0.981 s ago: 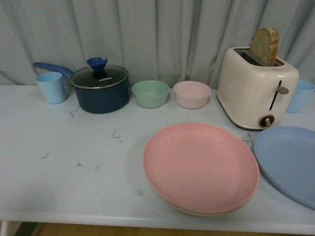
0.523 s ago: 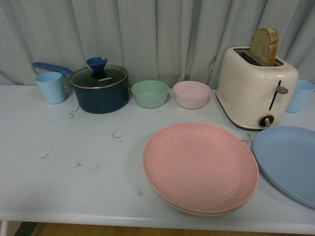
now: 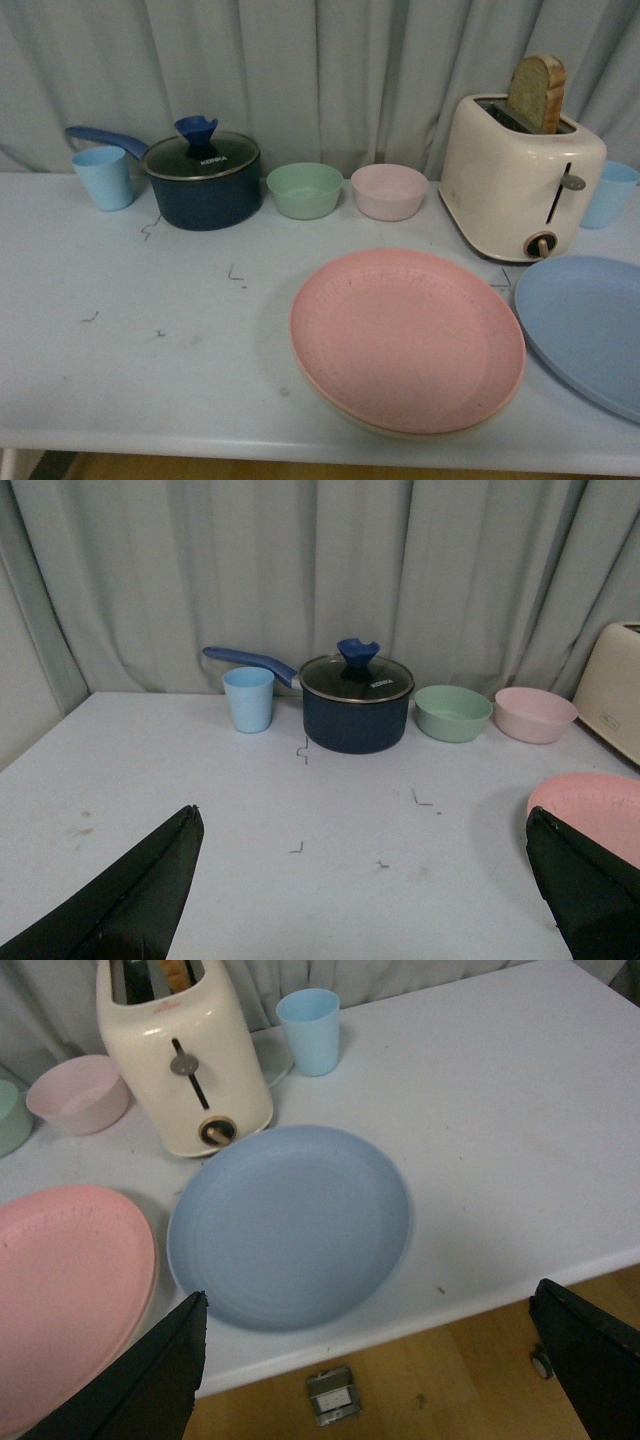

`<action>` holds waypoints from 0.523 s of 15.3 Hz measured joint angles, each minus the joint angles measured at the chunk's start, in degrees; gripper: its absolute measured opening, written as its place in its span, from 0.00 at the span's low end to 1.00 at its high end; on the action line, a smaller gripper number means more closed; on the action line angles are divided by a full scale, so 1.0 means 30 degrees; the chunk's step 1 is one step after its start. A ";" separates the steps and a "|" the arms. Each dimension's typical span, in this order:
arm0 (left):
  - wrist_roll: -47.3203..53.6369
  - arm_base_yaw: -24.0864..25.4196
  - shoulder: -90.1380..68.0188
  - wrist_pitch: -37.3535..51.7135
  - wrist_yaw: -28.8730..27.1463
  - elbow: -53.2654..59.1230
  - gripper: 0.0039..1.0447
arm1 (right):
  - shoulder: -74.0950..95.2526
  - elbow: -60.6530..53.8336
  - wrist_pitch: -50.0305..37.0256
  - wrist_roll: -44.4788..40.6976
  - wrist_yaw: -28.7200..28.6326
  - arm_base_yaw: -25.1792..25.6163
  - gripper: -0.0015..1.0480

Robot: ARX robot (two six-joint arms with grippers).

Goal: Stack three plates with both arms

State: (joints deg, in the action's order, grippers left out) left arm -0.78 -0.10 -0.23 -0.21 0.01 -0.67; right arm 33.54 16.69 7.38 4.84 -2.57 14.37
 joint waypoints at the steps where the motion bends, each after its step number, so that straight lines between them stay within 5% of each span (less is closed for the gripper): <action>1: 0.0000 0.0007 0.0000 0.0000 -0.0007 0.0000 0.94 | 0.2812 0.1617 -0.0736 -0.0262 -0.1202 0.1253 0.94; 4: 0.0000 0.0007 0.0000 0.0000 0.0000 0.0000 0.94 | 1.1963 0.6018 -0.0284 -0.1938 -0.2732 0.3053 0.94; 8: 0.0000 0.0015 0.0000 0.0000 -0.0007 0.0000 0.94 | 2.0684 1.2750 0.1953 -0.3104 -0.3155 0.3169 0.94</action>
State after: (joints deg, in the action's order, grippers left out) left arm -0.78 -0.05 -0.23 -0.21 -0.01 -0.67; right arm 95.59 54.94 13.23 -4.47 -12.03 23.88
